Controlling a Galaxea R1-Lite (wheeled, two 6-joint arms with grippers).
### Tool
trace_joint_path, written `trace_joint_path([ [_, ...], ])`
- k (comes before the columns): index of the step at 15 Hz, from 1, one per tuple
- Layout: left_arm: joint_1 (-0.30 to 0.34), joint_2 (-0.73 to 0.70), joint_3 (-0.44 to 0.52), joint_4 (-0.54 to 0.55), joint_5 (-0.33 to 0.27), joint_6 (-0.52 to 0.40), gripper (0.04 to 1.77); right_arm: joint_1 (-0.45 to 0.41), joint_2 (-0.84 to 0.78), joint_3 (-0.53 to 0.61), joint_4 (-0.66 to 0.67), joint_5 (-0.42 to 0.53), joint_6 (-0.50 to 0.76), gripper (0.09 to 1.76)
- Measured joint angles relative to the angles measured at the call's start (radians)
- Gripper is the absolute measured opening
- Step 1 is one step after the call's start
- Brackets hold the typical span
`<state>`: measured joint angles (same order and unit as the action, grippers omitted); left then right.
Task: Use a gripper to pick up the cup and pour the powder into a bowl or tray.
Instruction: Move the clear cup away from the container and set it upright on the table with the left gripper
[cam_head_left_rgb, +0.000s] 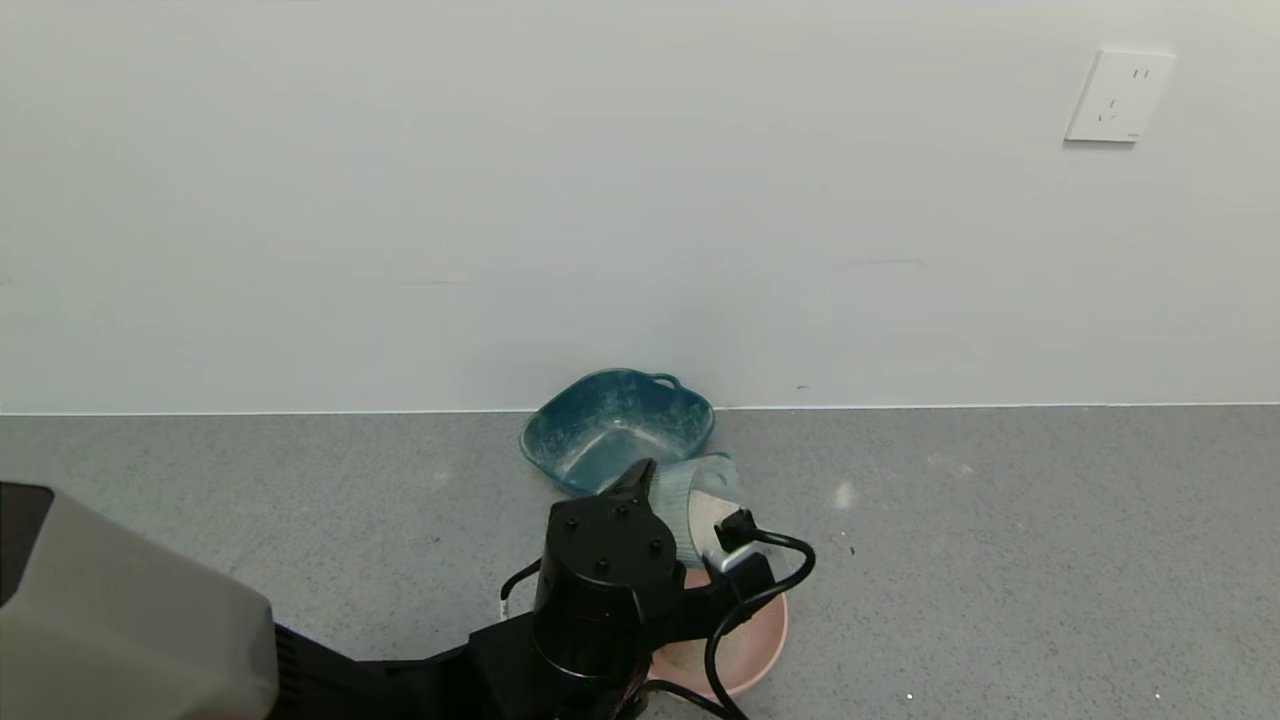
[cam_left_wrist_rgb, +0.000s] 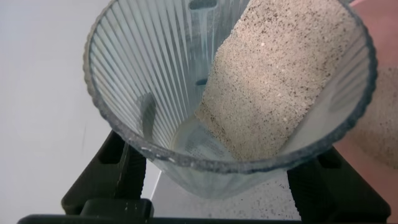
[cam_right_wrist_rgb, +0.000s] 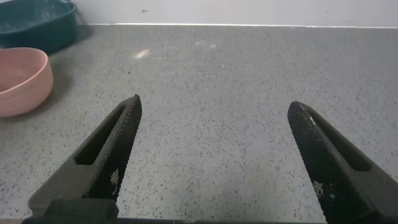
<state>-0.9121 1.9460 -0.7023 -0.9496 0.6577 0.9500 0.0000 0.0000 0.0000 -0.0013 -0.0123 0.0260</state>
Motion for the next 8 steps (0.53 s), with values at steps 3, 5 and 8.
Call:
trace_joint_path([
  [3, 0.019, -0.022, -0.001, 0.0, -0.034, -0.153, 1.29, 0.0, 0.0, 0.0, 0.0, 0.0, 0.0, 1.71],
  [5, 0.037, -0.041, 0.0, 0.0, -0.055, -0.259, 1.29, 0.0, 0.0, 0.0, 0.0, 0.0, 0.0, 1.71],
  [8, 0.061, -0.087, 0.006, -0.001, -0.125, -0.409, 1.29, 0.0, 0.0, 0.0, 0.0, 0.0, 0.0, 1.71],
])
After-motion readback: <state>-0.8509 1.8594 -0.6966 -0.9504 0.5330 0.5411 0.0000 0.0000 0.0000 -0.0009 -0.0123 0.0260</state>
